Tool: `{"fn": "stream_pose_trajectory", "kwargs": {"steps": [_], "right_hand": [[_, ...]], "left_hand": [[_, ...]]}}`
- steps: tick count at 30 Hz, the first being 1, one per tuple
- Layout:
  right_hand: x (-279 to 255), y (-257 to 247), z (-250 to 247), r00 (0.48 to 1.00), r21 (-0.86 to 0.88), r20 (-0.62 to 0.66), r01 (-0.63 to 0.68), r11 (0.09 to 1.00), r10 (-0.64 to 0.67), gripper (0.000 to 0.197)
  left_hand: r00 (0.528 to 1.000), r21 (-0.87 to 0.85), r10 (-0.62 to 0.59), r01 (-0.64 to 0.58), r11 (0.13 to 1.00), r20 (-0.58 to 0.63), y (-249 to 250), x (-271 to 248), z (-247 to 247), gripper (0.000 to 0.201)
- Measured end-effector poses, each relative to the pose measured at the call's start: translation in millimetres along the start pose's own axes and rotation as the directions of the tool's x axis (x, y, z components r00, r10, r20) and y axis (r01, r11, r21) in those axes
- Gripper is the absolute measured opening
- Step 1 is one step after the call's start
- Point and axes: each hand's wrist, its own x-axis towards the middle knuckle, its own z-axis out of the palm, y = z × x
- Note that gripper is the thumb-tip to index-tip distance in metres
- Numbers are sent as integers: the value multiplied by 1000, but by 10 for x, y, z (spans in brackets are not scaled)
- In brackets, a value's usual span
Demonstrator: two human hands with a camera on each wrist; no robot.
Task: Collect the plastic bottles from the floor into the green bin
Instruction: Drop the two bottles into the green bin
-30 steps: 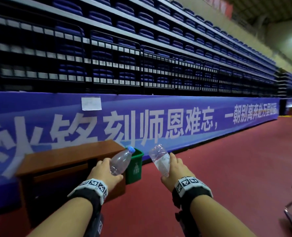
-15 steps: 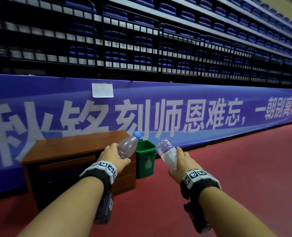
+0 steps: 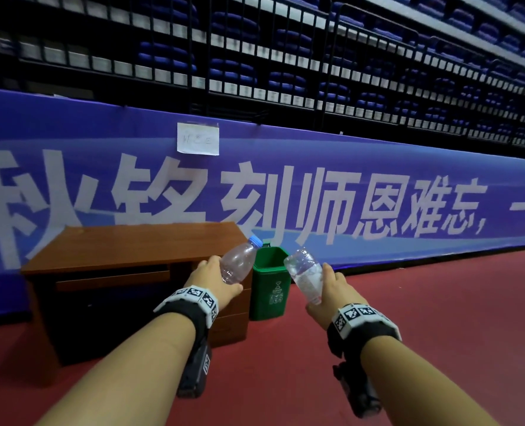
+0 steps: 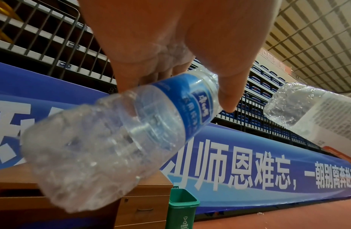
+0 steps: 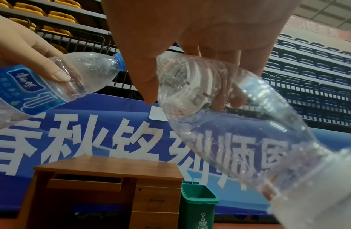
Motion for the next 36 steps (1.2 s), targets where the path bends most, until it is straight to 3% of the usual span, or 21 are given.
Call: {"fn": "stream_pose_trajectory", "kwargs": {"steps": [10, 22, 32, 36], "right_hand": [[2080, -157, 177, 996, -14, -67, -53, 998, 52, 84], [3912, 221, 838, 994, -86, -7, -108, 990, 108, 83], [6219, 403, 1058, 999, 0, -26, -34, 999, 34, 82], [6968, 483, 1267, 999, -25, 39, -16, 1000, 17, 89]], "left_hand": [[996, -5, 83, -82, 997, 15, 118, 2186, 339, 65], [989, 26, 126, -128, 991, 84, 248, 4057, 1172, 65], [997, 58, 79, -80, 995, 14, 596, 6008, 1586, 64], [999, 66, 28, -31, 997, 38, 522, 6634, 1873, 71]]}}
